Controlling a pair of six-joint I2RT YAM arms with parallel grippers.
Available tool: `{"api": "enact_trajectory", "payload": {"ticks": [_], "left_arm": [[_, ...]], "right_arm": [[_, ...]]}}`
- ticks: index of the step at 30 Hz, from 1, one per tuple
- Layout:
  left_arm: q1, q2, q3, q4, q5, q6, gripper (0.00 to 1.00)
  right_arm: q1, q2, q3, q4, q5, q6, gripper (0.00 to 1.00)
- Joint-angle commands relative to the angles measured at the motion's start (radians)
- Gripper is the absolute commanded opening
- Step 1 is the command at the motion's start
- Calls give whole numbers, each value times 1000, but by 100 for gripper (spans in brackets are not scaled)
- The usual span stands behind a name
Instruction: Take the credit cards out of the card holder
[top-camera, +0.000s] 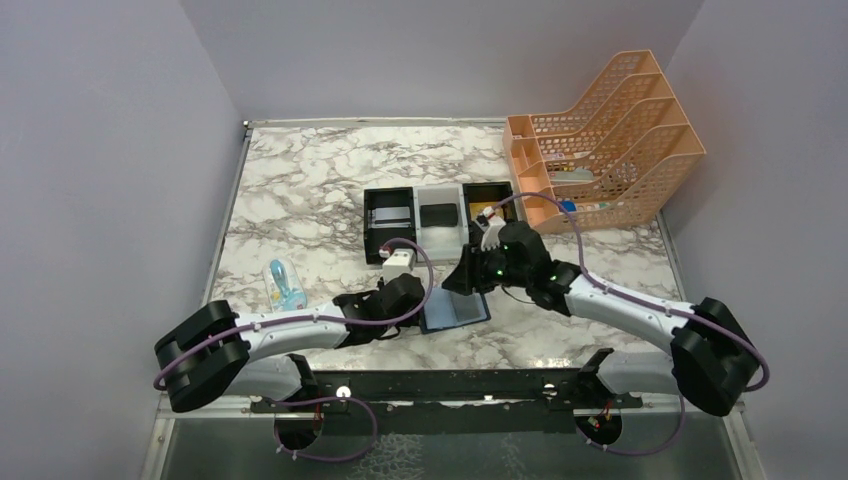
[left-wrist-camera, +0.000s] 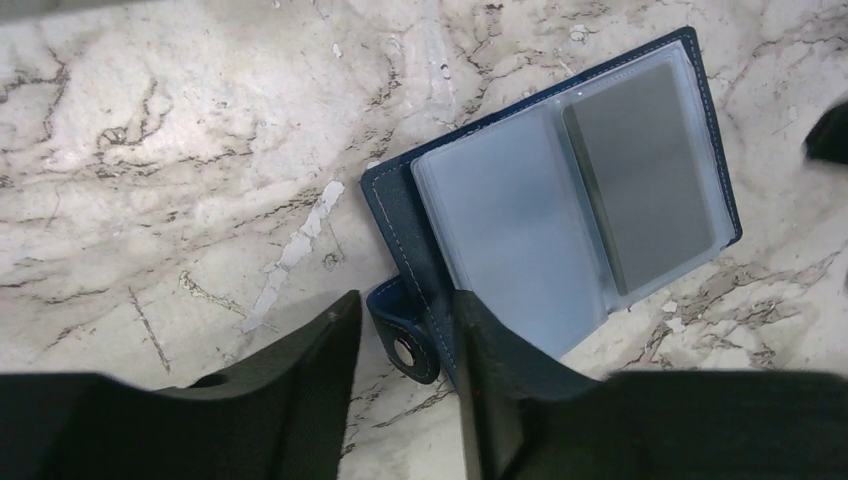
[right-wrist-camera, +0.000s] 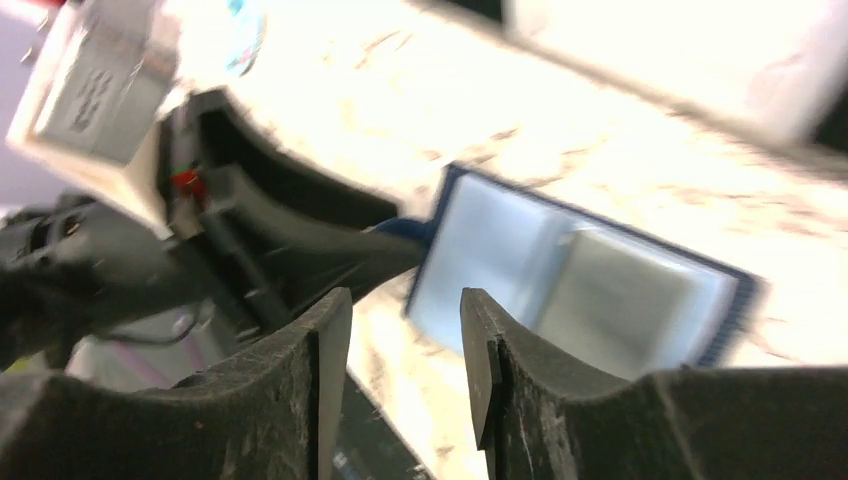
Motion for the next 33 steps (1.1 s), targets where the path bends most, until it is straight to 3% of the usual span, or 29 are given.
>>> {"api": "enact_trajectory", "payload": {"ticks": [1, 8, 12, 22, 33], "left_arm": [[-6, -59, -11, 1, 18, -22, 49], [-6, -151, -31, 18, 20, -36, 67], [-6, -118, -20, 43, 36, -9, 70], [-10, 58, 52, 22, 36, 10, 64], [-13, 87, 56, -10, 22, 12, 50]], "right_arm": [[-7, -58, 10, -246, 406, -98, 47], [-9, -28, -25, -239, 350, -109, 47], [-9, -2, -33, -216, 321, -103, 47], [-9, 43, -34, -197, 272, -113, 45], [-9, 69, -50, -168, 221, -119, 42]]}}
